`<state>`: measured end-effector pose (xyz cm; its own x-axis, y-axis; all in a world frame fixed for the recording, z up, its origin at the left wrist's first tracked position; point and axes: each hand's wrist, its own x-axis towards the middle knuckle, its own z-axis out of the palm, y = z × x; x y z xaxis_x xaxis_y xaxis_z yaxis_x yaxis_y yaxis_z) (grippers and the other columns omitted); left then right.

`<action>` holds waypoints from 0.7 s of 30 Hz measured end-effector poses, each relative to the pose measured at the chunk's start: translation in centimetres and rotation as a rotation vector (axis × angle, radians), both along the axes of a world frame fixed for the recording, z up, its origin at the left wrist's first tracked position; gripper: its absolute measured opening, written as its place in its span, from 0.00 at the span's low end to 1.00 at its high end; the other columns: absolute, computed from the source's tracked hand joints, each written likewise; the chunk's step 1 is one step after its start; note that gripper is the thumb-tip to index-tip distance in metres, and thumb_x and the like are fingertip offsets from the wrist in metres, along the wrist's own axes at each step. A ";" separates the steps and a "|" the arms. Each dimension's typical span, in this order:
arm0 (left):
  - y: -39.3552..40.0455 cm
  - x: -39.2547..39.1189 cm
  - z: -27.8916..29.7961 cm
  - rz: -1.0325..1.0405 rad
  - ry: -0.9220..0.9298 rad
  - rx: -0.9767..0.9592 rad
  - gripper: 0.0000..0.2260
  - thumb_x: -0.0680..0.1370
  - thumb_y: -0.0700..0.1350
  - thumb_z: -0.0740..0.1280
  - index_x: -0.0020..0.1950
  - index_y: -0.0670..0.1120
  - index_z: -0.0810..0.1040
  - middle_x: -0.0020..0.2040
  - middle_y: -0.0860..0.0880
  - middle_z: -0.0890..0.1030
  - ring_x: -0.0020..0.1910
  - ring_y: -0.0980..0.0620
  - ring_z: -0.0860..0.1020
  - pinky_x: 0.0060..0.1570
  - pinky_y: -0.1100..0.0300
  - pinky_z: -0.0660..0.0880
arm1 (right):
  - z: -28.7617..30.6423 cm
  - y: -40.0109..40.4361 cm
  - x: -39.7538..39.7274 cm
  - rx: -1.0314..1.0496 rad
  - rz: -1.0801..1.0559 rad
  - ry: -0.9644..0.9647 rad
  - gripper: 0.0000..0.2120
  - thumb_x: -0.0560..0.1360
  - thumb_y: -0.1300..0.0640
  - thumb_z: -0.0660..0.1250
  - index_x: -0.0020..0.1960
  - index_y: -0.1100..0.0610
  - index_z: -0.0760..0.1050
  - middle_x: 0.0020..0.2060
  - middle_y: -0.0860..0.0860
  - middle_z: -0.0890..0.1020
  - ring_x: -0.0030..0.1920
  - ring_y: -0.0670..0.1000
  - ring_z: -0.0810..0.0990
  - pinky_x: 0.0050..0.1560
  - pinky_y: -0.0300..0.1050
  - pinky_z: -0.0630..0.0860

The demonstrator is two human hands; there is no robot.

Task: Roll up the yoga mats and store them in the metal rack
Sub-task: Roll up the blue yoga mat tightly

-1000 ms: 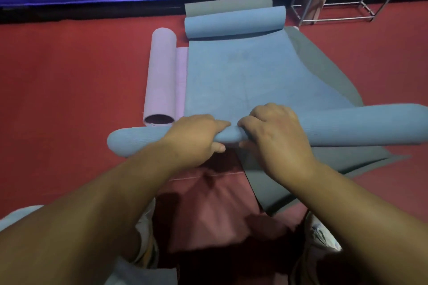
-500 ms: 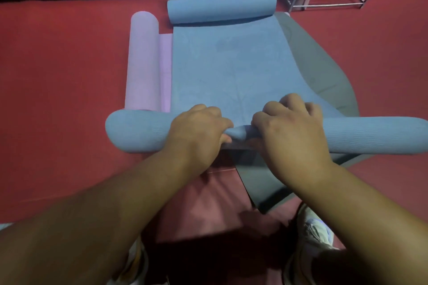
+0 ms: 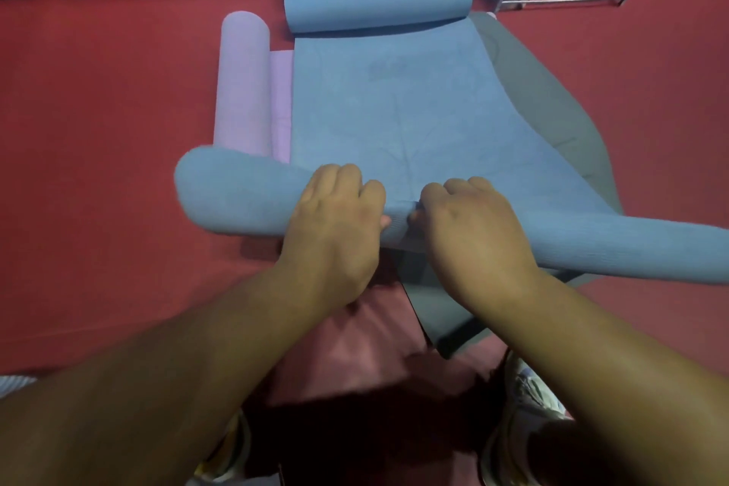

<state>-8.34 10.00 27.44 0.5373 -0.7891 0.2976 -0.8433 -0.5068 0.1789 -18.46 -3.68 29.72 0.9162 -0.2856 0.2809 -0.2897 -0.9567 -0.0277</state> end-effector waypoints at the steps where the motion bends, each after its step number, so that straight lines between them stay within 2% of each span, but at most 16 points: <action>1: 0.0 -0.4 -0.2 0.008 0.005 0.019 0.07 0.78 0.49 0.63 0.46 0.45 0.72 0.46 0.44 0.73 0.45 0.42 0.70 0.47 0.48 0.66 | 0.1 -0.1 -0.1 -0.019 0.011 -0.006 0.10 0.76 0.55 0.59 0.35 0.54 0.66 0.28 0.55 0.70 0.34 0.54 0.59 0.33 0.49 0.60; 2: 0.1 -0.7 -0.3 0.012 0.021 0.041 0.08 0.79 0.50 0.61 0.46 0.46 0.71 0.45 0.44 0.74 0.44 0.42 0.70 0.44 0.49 0.65 | 0.1 -0.1 -0.4 -0.045 0.017 0.006 0.10 0.74 0.56 0.58 0.35 0.52 0.63 0.28 0.53 0.67 0.34 0.53 0.59 0.34 0.48 0.58; 4: 0.1 -1.4 -0.4 0.015 0.108 0.111 0.08 0.81 0.52 0.59 0.48 0.48 0.68 0.47 0.45 0.75 0.44 0.41 0.72 0.43 0.49 0.64 | 0.0 -0.3 -0.8 -0.045 0.034 0.020 0.14 0.69 0.62 0.65 0.35 0.52 0.60 0.28 0.51 0.63 0.34 0.53 0.59 0.34 0.48 0.57; 6: -0.1 -1.7 -0.2 0.027 0.212 0.204 0.10 0.82 0.56 0.57 0.48 0.51 0.63 0.49 0.46 0.75 0.46 0.41 0.75 0.44 0.49 0.66 | -0.2 -0.4 -1.1 0.001 0.068 0.046 0.13 0.65 0.66 0.63 0.35 0.53 0.60 0.29 0.51 0.61 0.33 0.53 0.59 0.32 0.49 0.60; 8: -0.4 -1.8 0.1 0.029 0.261 0.280 0.16 0.81 0.62 0.57 0.47 0.50 0.62 0.49 0.46 0.77 0.48 0.41 0.77 0.43 0.51 0.66 | -0.3 -0.3 -1.4 0.010 0.078 0.083 0.09 0.69 0.62 0.58 0.36 0.53 0.59 0.30 0.50 0.60 0.33 0.53 0.59 0.32 0.49 0.61; 11: -0.6 -1.9 0.2 0.009 0.225 0.335 0.20 0.79 0.67 0.58 0.44 0.51 0.65 0.49 0.47 0.79 0.50 0.43 0.76 0.45 0.52 0.67 | -0.6 -0.1 -2.0 0.028 0.057 0.296 0.14 0.78 0.55 0.58 0.36 0.53 0.57 0.31 0.49 0.61 0.34 0.55 0.62 0.35 0.49 0.61; 13: -0.7 -2.3 0.0 -0.016 0.134 0.315 0.20 0.78 0.67 0.57 0.44 0.51 0.70 0.50 0.47 0.76 0.52 0.44 0.73 0.46 0.52 0.64 | -0.6 -0.2 -2.5 0.130 0.016 0.406 0.17 0.81 0.52 0.56 0.36 0.53 0.56 0.32 0.48 0.62 0.36 0.56 0.65 0.38 0.48 0.61; 16: -1.0 -2.8 -0.3 -0.017 0.146 0.360 0.23 0.77 0.68 0.57 0.51 0.48 0.74 0.52 0.47 0.76 0.53 0.43 0.73 0.47 0.51 0.62 | -0.3 -0.3 -2.6 0.244 -0.013 0.411 0.17 0.81 0.52 0.55 0.35 0.52 0.58 0.31 0.48 0.65 0.34 0.54 0.67 0.37 0.48 0.61; 19: -1.0 -2.7 -0.5 -0.042 0.285 0.428 0.20 0.74 0.68 0.66 0.47 0.52 0.68 0.49 0.50 0.78 0.50 0.45 0.77 0.44 0.55 0.64 | -0.6 -0.6 -2.7 0.230 -0.011 0.434 0.17 0.81 0.52 0.55 0.35 0.53 0.57 0.31 0.49 0.65 0.35 0.56 0.67 0.38 0.48 0.61; 21: -0.8 -2.3 -0.7 -0.046 0.348 0.474 0.21 0.72 0.66 0.69 0.42 0.52 0.66 0.44 0.53 0.77 0.48 0.47 0.78 0.43 0.56 0.65 | -1.4 -0.4 -2.9 0.091 0.028 0.347 0.17 0.80 0.52 0.55 0.34 0.54 0.58 0.30 0.50 0.67 0.35 0.57 0.66 0.37 0.48 0.60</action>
<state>-10.60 9.15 26.69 0.5026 -0.8177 -0.2806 -0.7985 -0.5634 0.2119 -21.41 -4.04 28.33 0.9603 -0.2690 -0.0740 -0.2710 -0.9624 -0.0180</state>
